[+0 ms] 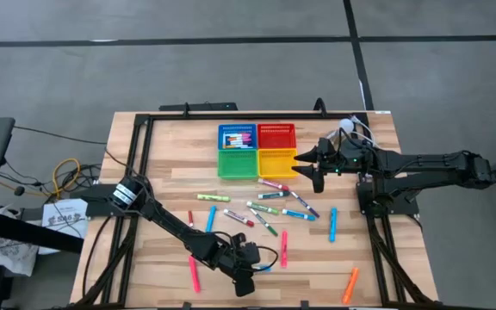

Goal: Pick & Place Markers
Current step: Put the small light blue marker into the blue bin

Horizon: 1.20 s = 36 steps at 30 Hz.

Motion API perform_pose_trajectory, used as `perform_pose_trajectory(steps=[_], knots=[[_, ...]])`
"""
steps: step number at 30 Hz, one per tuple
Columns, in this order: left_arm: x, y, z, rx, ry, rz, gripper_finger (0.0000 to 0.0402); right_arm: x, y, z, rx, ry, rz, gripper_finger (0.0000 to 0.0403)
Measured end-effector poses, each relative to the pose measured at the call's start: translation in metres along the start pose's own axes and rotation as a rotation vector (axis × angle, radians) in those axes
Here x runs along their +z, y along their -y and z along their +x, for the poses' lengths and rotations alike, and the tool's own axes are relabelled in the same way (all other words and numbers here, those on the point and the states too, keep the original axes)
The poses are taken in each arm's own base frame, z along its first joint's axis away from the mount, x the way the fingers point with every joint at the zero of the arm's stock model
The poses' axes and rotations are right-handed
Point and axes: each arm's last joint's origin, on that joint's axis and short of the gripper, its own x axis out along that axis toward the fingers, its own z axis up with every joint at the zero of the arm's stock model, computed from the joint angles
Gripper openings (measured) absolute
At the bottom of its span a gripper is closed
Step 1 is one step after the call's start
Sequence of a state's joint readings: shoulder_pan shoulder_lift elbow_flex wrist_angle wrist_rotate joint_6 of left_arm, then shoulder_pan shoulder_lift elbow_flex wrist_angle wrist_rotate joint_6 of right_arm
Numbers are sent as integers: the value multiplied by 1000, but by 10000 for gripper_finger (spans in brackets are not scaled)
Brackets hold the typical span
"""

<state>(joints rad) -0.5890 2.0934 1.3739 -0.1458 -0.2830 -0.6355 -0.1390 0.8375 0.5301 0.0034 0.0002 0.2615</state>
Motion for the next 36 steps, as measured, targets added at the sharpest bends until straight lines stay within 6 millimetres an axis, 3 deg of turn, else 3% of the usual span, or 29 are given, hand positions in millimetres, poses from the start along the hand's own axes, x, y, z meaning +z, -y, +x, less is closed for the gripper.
perform_pose_trajectory(steps=[10,23,36], knots=[[1,-2,7,-21,12,46,118,-1,0,0,-3,-12,1,186],[-6,3,46,-44,-27,50,118,-3,1,0,-10,-35,2,186],[-15,-5,48,35,-118,160,117,-5,1,0,-14,-54,2,186]])
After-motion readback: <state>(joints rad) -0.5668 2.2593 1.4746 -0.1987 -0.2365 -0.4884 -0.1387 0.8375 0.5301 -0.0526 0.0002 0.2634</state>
